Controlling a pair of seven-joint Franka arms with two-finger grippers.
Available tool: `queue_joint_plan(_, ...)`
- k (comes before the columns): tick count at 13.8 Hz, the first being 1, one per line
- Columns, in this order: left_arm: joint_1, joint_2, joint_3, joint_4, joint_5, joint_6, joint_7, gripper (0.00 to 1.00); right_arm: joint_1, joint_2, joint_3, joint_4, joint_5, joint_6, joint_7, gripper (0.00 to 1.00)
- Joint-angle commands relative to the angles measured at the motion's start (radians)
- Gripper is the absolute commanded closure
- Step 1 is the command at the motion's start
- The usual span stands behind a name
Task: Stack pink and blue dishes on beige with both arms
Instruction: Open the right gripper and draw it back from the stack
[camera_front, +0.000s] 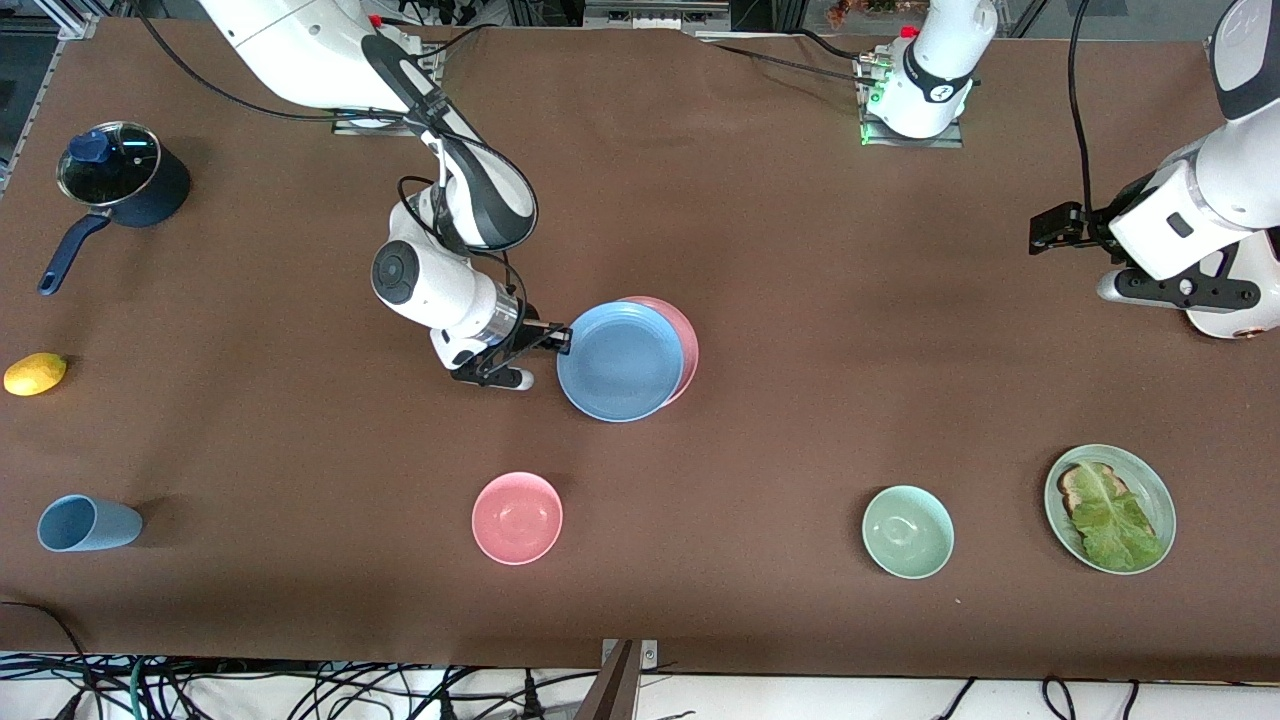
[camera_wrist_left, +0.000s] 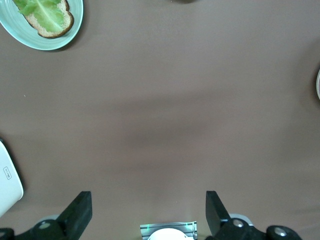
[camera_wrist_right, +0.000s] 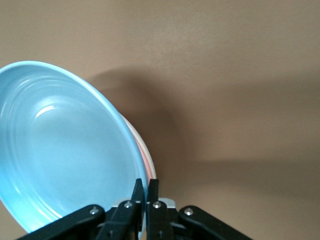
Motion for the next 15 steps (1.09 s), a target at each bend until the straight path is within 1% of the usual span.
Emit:
queue_joint_plan(1, -0.033, -0.028, 0.028, -0.025, 0.033, -0.001, -0.008, 0.0, 0.018, 0.015, -0.005, 0.007, -0.019, 0.031, 0.005, 1.0)
queue_joint_plan(8, -0.03, -0.015, 0.028, -0.016, 0.031, -0.005, -0.008, 0.0, 0.041, 0.019, -0.005, 0.003, -0.019, 0.028, 0.003, 1.0)
queue_joint_plan(9, -0.024, -0.005, 0.028, -0.011, 0.027, -0.005, -0.008, 0.0, 0.04, 0.024, -0.006, 0.003, -0.019, 0.028, 0.003, 0.7)
queue_joint_plan(10, -0.023, -0.002, 0.028, -0.01, 0.024, -0.003, -0.008, 0.0, 0.044, 0.024, -0.006, 0.003, -0.019, 0.028, 0.005, 0.12)
queue_joint_plan(11, -0.021, -0.001, 0.028, -0.01, 0.024, -0.003, -0.008, 0.0, 0.047, 0.024, -0.008, 0.003, -0.02, 0.028, 0.003, 0.0)
queue_joint_plan(13, -0.021, -0.001, 0.028, -0.008, 0.022, -0.003, -0.008, 0.0, 0.047, 0.012, -0.034, 0.003, -0.04, 0.021, -0.006, 0.0)
queue_joint_plan(15, -0.018, 0.0, 0.028, -0.008, 0.021, -0.003, -0.008, 0.0, 0.047, -0.021, -0.058, 0.004, -0.089, -0.018, -0.006, 0.0)
